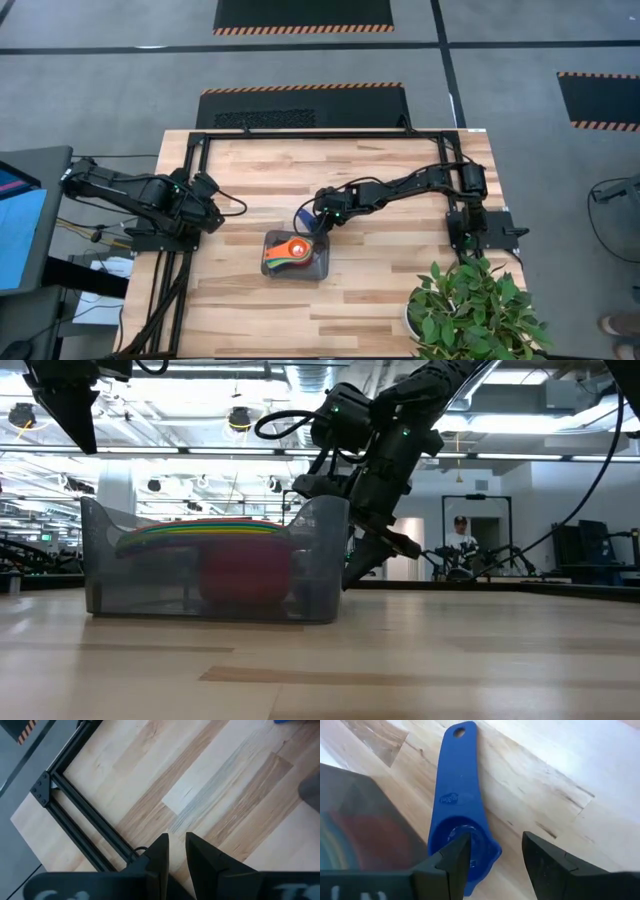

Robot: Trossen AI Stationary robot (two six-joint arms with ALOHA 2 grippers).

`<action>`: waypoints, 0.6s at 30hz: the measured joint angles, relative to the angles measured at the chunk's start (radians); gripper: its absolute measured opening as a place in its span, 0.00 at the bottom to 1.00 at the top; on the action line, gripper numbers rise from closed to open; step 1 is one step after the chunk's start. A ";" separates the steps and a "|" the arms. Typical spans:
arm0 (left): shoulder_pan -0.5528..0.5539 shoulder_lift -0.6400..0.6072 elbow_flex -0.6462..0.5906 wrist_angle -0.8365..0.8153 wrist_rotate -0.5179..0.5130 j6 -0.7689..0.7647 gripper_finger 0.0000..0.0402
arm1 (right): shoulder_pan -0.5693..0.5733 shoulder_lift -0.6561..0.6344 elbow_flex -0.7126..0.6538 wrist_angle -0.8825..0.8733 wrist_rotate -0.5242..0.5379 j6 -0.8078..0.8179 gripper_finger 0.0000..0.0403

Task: Nest measuring cups in basket
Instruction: Stack the dark blue measuring cup on top of the orange measuring cup into the bin

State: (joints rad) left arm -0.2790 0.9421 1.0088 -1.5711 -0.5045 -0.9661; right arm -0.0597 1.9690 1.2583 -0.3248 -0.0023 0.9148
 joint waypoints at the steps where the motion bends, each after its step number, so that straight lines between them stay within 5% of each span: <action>1: 0.000 0.000 0.000 0.000 0.000 0.000 0.14 | 0.000 0.000 0.000 0.000 0.002 -0.003 0.50; 10: 0.000 0.001 0.000 0.001 0.000 -0.004 0.14 | 0.003 0.058 0.009 0.055 -0.063 -0.001 0.49; 18: 0.000 0.000 0.000 0.000 0.002 0.000 0.14 | -0.002 0.062 0.007 0.059 -0.053 -0.005 0.36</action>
State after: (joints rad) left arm -0.2790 0.9424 1.0092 -1.5711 -0.5030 -0.9657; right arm -0.0612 2.0308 1.2655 -0.2662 -0.0550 0.9102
